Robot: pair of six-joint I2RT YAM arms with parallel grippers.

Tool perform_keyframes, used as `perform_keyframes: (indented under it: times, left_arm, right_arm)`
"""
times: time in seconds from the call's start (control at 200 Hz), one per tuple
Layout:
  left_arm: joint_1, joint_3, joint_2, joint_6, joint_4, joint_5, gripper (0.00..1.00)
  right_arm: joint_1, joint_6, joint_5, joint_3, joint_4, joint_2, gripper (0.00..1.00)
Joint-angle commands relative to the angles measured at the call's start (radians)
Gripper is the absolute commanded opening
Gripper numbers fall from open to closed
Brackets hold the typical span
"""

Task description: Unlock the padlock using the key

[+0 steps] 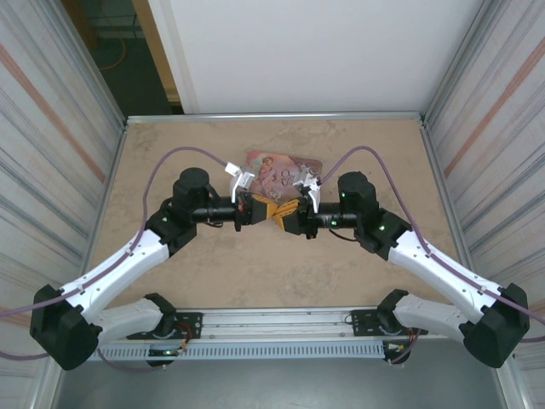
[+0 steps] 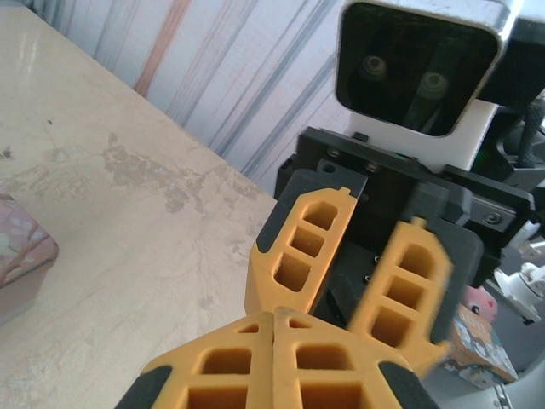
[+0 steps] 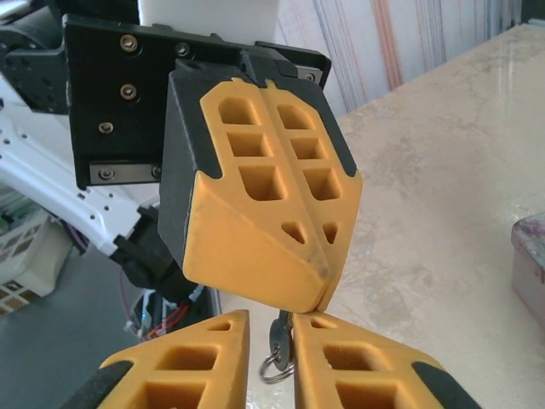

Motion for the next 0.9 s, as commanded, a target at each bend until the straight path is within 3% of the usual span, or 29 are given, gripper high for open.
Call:
perform_keyframes:
  times: [0.0, 0.175, 0.897]
  left_arm:
    - [-0.016, 0.015, -0.039, 0.003, 0.023, 0.003, 0.0]
    - [-0.016, 0.002, -0.065, 0.006, 0.023, -0.024, 0.0]
    - [-0.015, -0.001, -0.071, 0.013, 0.009, -0.057, 0.0]
  right_arm:
    - [-0.02, 0.056, -0.006, -0.013, 0.081, -0.03, 0.28]
    - [-0.036, 0.122, -0.026, -0.062, 0.137, -0.047, 0.32]
    - [0.02, 0.165, -0.077, -0.047, 0.194, 0.035, 0.26]
